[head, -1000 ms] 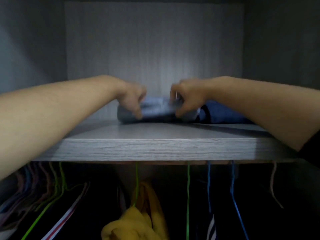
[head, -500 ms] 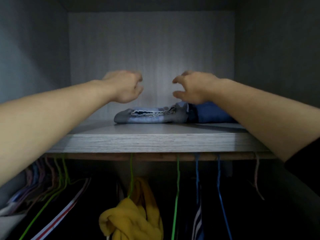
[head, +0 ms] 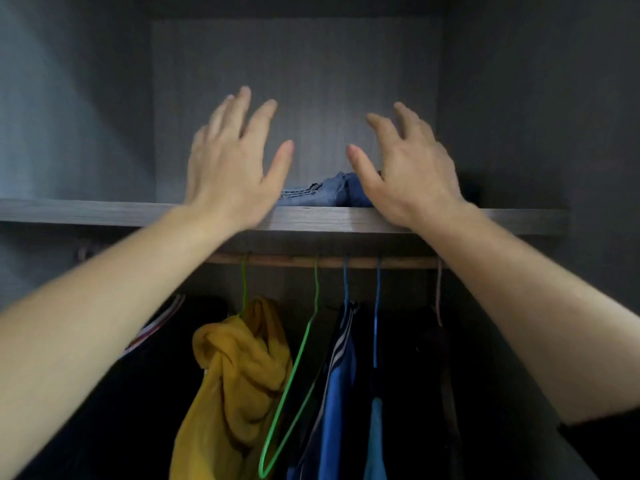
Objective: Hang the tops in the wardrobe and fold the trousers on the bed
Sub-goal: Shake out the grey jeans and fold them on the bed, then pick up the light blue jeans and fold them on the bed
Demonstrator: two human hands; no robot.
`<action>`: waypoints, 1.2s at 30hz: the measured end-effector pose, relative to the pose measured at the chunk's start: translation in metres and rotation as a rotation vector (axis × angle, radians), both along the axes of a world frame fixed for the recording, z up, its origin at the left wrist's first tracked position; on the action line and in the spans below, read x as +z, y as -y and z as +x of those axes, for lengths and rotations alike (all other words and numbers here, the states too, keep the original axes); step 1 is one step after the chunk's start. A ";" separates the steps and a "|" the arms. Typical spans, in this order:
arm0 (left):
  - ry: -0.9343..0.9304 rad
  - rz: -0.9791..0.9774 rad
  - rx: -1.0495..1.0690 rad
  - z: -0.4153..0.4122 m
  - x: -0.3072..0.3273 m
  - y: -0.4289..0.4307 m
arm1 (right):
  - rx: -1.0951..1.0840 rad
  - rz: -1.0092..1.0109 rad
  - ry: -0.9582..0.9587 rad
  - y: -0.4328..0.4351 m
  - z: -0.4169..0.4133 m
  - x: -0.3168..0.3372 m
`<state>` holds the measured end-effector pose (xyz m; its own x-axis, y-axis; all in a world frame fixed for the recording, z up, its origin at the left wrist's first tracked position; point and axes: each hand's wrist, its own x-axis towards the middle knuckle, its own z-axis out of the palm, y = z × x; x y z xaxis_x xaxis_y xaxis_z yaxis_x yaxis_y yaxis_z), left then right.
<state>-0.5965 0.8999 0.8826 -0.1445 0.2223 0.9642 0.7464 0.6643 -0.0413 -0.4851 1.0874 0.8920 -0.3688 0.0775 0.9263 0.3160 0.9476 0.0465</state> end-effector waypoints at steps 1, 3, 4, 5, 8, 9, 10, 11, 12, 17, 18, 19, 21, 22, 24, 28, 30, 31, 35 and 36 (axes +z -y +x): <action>-0.005 0.028 -0.026 0.010 -0.010 0.000 | 0.030 0.011 -0.060 0.004 0.006 -0.010; -0.017 0.042 -0.025 0.028 -0.035 0.002 | 0.060 0.064 -0.131 0.012 0.021 -0.039; -0.029 0.031 -0.012 0.033 -0.048 0.004 | 0.063 0.092 -0.139 0.014 0.029 -0.056; -0.036 0.020 -0.006 0.038 -0.062 0.006 | 0.055 0.114 -0.129 0.016 0.036 -0.073; -0.003 0.005 -0.056 0.056 -0.113 0.021 | -0.016 0.101 -0.063 0.027 0.062 -0.133; 0.028 -0.006 -0.081 0.062 -0.134 0.027 | -0.048 0.076 -0.032 0.032 0.072 -0.156; 0.070 -0.027 -0.101 0.069 -0.158 0.032 | -0.078 0.051 0.002 0.038 0.083 -0.181; 0.119 -0.057 -0.116 0.077 -0.186 0.039 | -0.104 0.025 0.036 0.045 0.095 -0.210; 0.172 -0.095 -0.134 0.085 -0.216 0.047 | -0.129 -0.006 0.068 0.055 0.108 -0.242; 0.351 -0.338 -0.237 0.121 -0.359 0.103 | -0.278 -0.208 0.308 0.116 0.182 -0.392; 0.369 -0.392 -0.247 0.128 -0.383 0.113 | -0.311 -0.237 0.378 0.126 0.199 -0.416; 0.391 -0.444 -0.258 0.135 -0.404 0.122 | -0.341 -0.263 0.438 0.136 0.218 -0.437; 0.456 -0.535 -0.282 0.151 -0.437 0.131 | -0.402 -0.316 0.514 0.152 0.259 -0.469; 0.486 -0.574 -0.295 0.161 -0.447 0.131 | -0.433 -0.341 0.531 0.158 0.280 -0.480; 0.517 -0.643 -0.324 0.187 -0.458 0.123 | -0.500 -0.386 0.545 0.165 0.324 -0.490; 0.517 -0.724 -0.442 0.266 -0.451 0.094 | -0.651 -0.490 0.510 0.173 0.415 -0.487; 0.479 -0.751 -0.533 0.315 -0.446 0.080 | -0.711 -0.536 0.479 0.173 0.461 -0.486; 0.448 -0.760 -0.579 0.341 -0.444 0.072 | -0.734 -0.554 0.462 0.173 0.485 -0.486; 0.377 -0.782 -0.729 0.456 -0.447 0.033 | -0.833 -0.612 0.398 0.176 0.594 -0.488; 0.383 -0.793 -0.771 0.491 -0.451 0.020 | -0.859 -0.626 0.391 0.179 0.629 -0.491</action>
